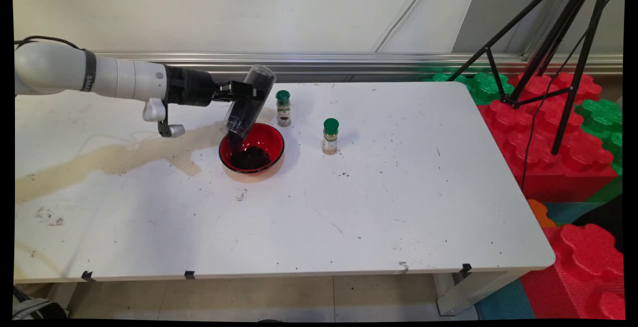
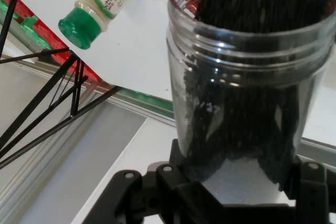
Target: Pour the black seasoning powder in the red bowl
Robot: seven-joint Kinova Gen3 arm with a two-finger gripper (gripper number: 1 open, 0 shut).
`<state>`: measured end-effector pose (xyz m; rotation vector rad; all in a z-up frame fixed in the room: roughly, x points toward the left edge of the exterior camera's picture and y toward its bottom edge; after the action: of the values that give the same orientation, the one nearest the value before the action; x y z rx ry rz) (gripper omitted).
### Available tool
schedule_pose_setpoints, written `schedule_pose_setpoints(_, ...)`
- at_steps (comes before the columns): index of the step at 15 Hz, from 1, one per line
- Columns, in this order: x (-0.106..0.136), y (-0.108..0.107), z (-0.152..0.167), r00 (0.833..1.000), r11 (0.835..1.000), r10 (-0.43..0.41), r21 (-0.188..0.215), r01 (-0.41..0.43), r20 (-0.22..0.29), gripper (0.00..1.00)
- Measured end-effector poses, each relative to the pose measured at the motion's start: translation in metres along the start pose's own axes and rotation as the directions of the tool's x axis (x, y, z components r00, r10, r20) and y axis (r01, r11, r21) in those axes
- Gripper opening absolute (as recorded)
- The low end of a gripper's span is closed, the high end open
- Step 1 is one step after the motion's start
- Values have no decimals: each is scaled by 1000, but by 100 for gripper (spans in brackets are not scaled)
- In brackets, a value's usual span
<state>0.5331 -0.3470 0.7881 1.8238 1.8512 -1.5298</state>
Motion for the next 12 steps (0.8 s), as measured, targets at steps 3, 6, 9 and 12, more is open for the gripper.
schedule_pose_setpoints(3, 0, 0, 2, 1000, 1000, 14, 1, -14, 1, 0)
schedule_pose_setpoints(6, -1, 1, 3, 1000, 1000, 28, 1, -28, 2, 0)
schedule_pose_setpoints(9, -1, 0, 5, 999, 999, 41, 2, -41, 3, 0)
schedule_pose_setpoints(12, -1, 0, 6, 999, 999, 50, 4, -50, 5, 0)
